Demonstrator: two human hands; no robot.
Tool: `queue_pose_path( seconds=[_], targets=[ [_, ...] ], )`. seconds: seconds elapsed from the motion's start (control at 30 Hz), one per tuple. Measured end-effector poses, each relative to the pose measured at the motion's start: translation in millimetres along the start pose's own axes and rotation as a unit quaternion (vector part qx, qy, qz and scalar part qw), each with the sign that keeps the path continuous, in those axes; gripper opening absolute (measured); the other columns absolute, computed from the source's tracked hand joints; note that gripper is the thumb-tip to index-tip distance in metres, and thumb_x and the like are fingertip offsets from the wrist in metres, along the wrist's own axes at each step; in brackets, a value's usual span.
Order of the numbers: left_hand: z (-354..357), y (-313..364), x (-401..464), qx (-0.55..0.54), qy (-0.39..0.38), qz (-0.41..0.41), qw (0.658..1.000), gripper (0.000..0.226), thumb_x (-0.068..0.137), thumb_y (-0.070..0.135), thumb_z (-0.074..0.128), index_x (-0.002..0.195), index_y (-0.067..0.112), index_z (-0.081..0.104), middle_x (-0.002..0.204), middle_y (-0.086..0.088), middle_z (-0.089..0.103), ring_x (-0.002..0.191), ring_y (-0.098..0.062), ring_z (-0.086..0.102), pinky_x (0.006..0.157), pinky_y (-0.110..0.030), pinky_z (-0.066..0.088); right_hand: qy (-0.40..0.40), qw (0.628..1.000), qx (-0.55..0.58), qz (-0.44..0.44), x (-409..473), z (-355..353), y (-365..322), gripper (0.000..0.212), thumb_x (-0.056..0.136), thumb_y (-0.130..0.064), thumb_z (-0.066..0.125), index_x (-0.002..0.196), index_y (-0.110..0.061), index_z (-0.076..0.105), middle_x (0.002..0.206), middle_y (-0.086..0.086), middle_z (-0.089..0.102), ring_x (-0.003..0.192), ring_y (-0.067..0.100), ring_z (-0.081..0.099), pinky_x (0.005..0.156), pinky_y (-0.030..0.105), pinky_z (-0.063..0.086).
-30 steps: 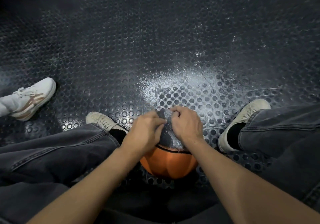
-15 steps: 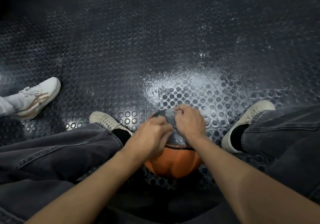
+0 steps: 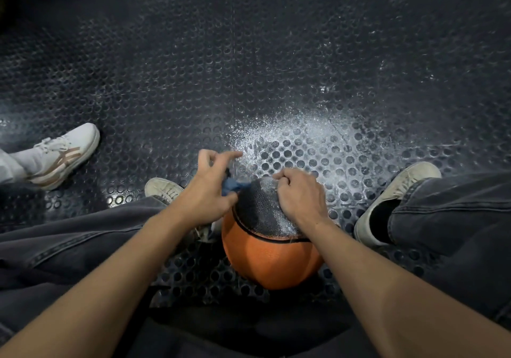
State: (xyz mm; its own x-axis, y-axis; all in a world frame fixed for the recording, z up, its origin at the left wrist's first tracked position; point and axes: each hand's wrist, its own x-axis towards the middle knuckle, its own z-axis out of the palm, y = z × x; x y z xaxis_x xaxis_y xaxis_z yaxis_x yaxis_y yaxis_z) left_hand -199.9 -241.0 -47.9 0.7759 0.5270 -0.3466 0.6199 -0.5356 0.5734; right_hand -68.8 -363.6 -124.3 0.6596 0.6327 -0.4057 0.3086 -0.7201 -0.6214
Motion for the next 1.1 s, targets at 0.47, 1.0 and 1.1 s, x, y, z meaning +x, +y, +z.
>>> queue_pose_path(
  seconds=[0.47, 1.0, 1.1],
  targets=[
    [44.3, -4.3, -18.1, -0.069, 0.088, -0.032, 0.993, 0.028, 0.094, 0.019, 0.059, 0.122, 0.021, 0.062, 0.119, 0.006, 0.058, 0.111, -0.009, 0.053, 0.096, -0.022, 0.038, 0.005, 1.000, 0.015, 0.020, 3.5, -4.3, 1.9, 0.025, 0.105, -0.023, 0.042, 0.104, -0.027, 0.066, 0.087, -0.009, 0.065, 0.054, 0.002, 0.045, 0.056, 0.021, 0.037],
    [53.9, 22.1, -10.9, 0.027, 0.098, 0.028, 0.994, 0.016, 0.091, 0.021, 0.063, 0.102, 0.011, 0.069, 0.087, 0.003, 0.056, 0.078, -0.006, 0.049, 0.072, -0.019, 0.031, 0.017, 0.999, -0.004, 0.034, -0.3, -7.1, 6.4, 0.025, 0.105, -0.027, 0.041, 0.094, -0.027, 0.063, 0.079, -0.014, 0.059, 0.056, 0.002, 0.045, 0.059, 0.022, 0.038],
    [44.4, 22.6, 6.3, 0.016, 0.130, -0.056, 0.990, 0.015, 0.092, 0.019, 0.062, 0.079, 0.011, 0.066, 0.069, 0.005, 0.054, 0.060, -0.002, 0.046, 0.060, -0.018, 0.039, 0.053, 0.996, -0.013, 0.065, -4.7, 0.2, 2.9, 0.026, 0.105, -0.028, 0.039, 0.089, -0.023, 0.059, 0.082, -0.010, 0.059, 0.067, 0.004, 0.049, 0.094, 0.038, 0.043]
  ],
)
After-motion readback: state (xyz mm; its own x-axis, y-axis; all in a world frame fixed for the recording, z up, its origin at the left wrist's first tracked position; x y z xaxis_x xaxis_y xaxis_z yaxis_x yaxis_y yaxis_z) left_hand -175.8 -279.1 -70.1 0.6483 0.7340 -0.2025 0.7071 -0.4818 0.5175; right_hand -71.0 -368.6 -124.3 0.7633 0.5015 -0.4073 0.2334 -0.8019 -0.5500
